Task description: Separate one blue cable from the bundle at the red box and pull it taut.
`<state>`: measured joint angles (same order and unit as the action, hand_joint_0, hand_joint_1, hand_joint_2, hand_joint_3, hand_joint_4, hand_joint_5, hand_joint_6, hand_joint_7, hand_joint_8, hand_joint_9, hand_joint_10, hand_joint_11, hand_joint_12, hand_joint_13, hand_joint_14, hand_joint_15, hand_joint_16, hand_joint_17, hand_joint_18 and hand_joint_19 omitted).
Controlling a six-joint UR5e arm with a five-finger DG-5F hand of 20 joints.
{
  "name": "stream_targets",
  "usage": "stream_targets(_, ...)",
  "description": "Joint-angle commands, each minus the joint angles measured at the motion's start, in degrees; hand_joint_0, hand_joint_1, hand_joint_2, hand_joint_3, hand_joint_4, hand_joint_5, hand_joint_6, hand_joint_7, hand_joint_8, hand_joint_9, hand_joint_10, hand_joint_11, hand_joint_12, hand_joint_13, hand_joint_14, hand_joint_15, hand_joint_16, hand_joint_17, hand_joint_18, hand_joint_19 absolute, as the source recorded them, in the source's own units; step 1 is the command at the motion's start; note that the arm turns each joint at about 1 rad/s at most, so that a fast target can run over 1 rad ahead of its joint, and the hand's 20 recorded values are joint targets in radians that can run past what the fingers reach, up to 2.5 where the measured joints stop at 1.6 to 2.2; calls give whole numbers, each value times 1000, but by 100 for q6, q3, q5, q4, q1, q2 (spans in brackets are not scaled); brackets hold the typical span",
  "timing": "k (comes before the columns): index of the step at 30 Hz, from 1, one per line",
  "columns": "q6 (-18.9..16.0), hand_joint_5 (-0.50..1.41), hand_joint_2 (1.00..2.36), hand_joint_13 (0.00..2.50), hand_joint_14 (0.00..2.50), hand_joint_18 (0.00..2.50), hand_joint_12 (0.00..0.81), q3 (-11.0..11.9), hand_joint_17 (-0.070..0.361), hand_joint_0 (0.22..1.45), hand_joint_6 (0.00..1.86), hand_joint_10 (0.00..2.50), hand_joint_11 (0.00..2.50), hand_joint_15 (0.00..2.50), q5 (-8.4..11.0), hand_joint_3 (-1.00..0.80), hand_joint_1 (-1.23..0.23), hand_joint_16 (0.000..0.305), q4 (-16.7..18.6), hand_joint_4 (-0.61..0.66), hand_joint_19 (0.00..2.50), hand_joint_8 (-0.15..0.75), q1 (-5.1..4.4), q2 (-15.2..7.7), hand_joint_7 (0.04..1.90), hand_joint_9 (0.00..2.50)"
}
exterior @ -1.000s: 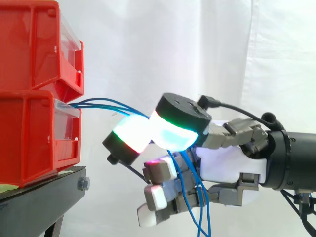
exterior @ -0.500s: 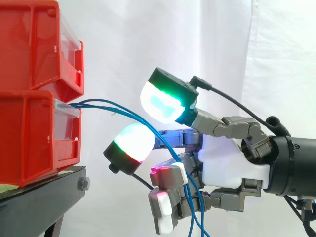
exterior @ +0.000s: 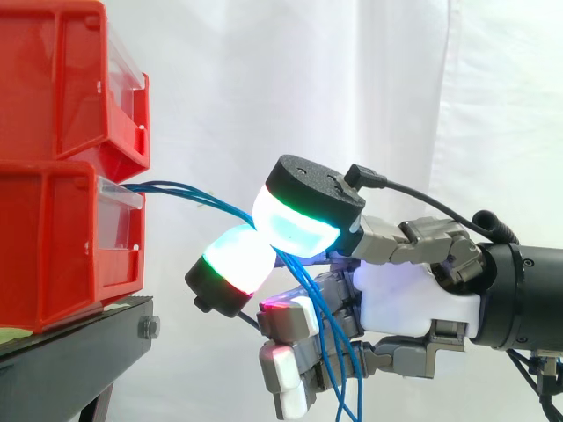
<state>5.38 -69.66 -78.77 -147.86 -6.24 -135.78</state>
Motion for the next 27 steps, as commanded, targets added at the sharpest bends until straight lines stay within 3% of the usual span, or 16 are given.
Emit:
stream_targets(1,-2,-146,1000,988,27,909,354,5,108,751,958,25,1092,676,-6,-500,-926,48,3,-100,659,269,0,8,918,1068)
stream_targets(4,7,-144,1000,982,27,902,354,5,107,649,950,25,1090,678,-6,-500,-906,48,3,19,677,269,0,-1,879,1070)
stream_targets(10,7,-139,1000,971,27,892,353,-3,108,637,944,26,1092,681,-6,-500,-944,48,20,17,679,271,0,-1,871,1077)
stream_targets(12,7,-137,1000,972,27,891,359,-3,110,578,941,24,1085,686,-6,-500,-914,49,20,42,691,274,0,-1,877,1082)
stream_targets(15,7,-135,1000,976,25,919,392,-3,127,474,935,22,1053,677,2,-500,-712,56,11,75,691,301,0,-1,856,1083)
stream_targets(17,7,-137,1000,959,27,869,368,-3,117,538,928,24,1045,683,2,-500,-484,52,20,62,725,287,0,8,873,1078)
stream_targets(19,7,-141,1000,958,26,854,365,-3,113,583,931,24,1041,681,-6,-500,-453,50,20,9,716,275,0,-1,875,1079)
stream_targets(22,7,-151,1000,942,26,848,364,-3,113,632,937,23,1041,664,2,-500,-521,50,11,11,690,280,0,8,775,1023)
stream_targets(27,7,-164,1008,922,26,847,361,-3,114,695,946,24,1045,667,2,-411,-750,51,11,-36,672,277,0,8,797,977)
